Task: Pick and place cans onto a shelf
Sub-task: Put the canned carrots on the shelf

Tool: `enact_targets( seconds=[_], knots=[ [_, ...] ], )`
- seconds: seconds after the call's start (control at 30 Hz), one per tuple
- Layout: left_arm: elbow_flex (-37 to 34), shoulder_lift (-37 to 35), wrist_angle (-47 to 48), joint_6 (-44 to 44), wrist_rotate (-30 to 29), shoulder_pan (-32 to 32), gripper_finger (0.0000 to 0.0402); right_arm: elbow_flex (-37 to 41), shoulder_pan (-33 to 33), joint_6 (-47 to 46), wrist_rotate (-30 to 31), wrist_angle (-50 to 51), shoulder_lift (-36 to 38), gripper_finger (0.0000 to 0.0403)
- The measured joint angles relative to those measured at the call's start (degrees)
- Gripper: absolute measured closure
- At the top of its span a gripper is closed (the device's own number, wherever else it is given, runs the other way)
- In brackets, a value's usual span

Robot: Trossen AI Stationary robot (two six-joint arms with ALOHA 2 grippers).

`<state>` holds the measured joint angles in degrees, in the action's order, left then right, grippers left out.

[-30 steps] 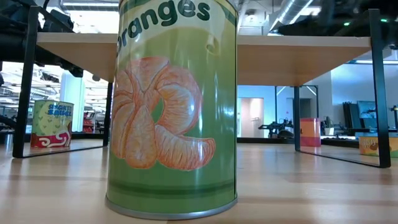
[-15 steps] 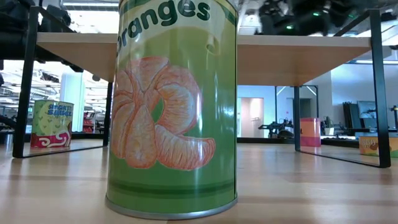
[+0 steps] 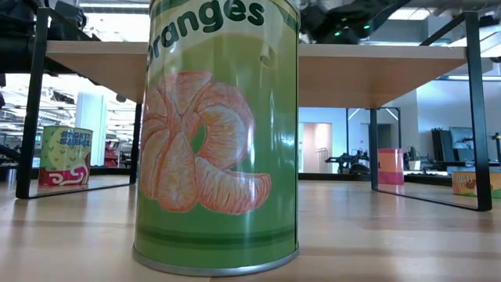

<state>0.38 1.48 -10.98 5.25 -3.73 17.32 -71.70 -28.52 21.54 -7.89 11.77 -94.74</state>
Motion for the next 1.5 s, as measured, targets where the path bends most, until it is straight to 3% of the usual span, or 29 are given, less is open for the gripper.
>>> enact_targets(
  seconds=[0.17, 0.33, 0.6, 0.77, 0.97, 1.3, 1.5],
  knots=[
    [0.02, 0.00, -0.14, 0.31, -0.09, 0.00, 0.0401, -8.25, -0.30, 8.27, 0.11, 9.08, -7.06, 0.0343],
    [0.00, 0.00, -0.12, -0.23, -0.12, 0.01, 0.0401, -14.20, -0.25, 13.42, 0.21, 11.88, -12.33, 0.0314],
    [0.01, 0.02, 0.43, -1.35, -0.01, 0.00, 0.0401, -19.36, -1.00, 18.03, 0.55, 16.62, -17.90, 0.0249],
    [0.02, 0.02, 1.92, -2.14, 0.00, 0.00, 0.0401, -19.89, -1.70, 21.50, 5.10, 17.87, -20.25, 0.0230],
    [0.00, 0.02, 2.99, -2.50, 0.04, 0.00, 0.0401, -19.93, -2.05, 23.05, 5.61, 17.79, -20.81, 0.0240],
    [0.00, 0.02, 3.87, -2.81, 0.07, 0.00, 0.0401, -19.91, -2.07, 25.50, 6.18, 17.80, -20.87, 0.0304],
    [0.01, 0.02, 3.97, -2.85, 0.07, 0.00, 0.0401, -19.91, -2.05, 25.66, 6.11, 17.80, -20.87, 0.0307]
  ],
)
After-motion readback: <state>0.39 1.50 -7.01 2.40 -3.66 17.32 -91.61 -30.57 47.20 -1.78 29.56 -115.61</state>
